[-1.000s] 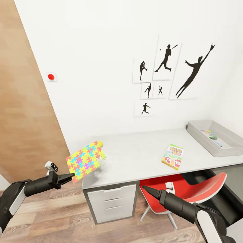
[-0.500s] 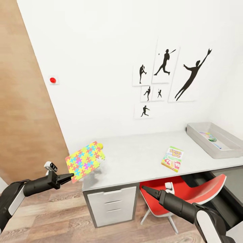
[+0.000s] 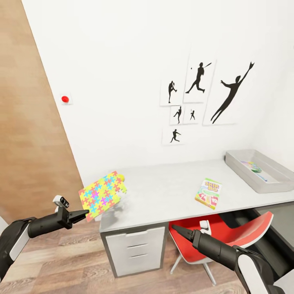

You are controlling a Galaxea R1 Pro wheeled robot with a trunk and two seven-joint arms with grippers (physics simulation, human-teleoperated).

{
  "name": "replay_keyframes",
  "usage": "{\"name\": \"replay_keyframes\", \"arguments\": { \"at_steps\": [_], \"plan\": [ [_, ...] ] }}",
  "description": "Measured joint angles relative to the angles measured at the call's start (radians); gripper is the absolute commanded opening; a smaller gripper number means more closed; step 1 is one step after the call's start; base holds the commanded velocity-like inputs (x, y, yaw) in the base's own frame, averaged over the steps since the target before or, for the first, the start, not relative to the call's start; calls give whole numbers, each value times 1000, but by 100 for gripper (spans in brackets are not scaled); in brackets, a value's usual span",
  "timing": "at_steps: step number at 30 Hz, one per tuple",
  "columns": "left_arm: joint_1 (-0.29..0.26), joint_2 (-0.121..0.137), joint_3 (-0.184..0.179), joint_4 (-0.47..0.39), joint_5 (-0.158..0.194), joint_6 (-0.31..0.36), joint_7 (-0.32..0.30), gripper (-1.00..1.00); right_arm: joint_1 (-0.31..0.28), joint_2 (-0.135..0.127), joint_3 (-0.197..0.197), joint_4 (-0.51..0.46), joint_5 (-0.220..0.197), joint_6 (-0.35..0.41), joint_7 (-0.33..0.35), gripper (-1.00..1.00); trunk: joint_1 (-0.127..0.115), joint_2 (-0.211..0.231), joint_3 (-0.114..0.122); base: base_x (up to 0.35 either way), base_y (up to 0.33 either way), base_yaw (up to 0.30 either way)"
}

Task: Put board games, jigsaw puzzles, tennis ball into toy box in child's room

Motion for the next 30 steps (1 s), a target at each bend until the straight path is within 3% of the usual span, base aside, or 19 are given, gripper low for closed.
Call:
{"name": "replay_keyframes", "arguments": {
  "at_steps": [13,17,30],
  "plan": [
    [0,-1,-1,1,0,0,0,-100,0,1,0,1,0,0,1,100,0,0,0,-271,0,-247],
    [0,0,-1,0,0,0,-1,-100,0,0,-1,1,1,-1,2,100,0,0,0,-66,0,-230],
    [0,1,5,1,2,-2,-5,-100,0,-1,-8,1,0,-1,1,100,0,0,2,-3,0,-53]
  ]
}}
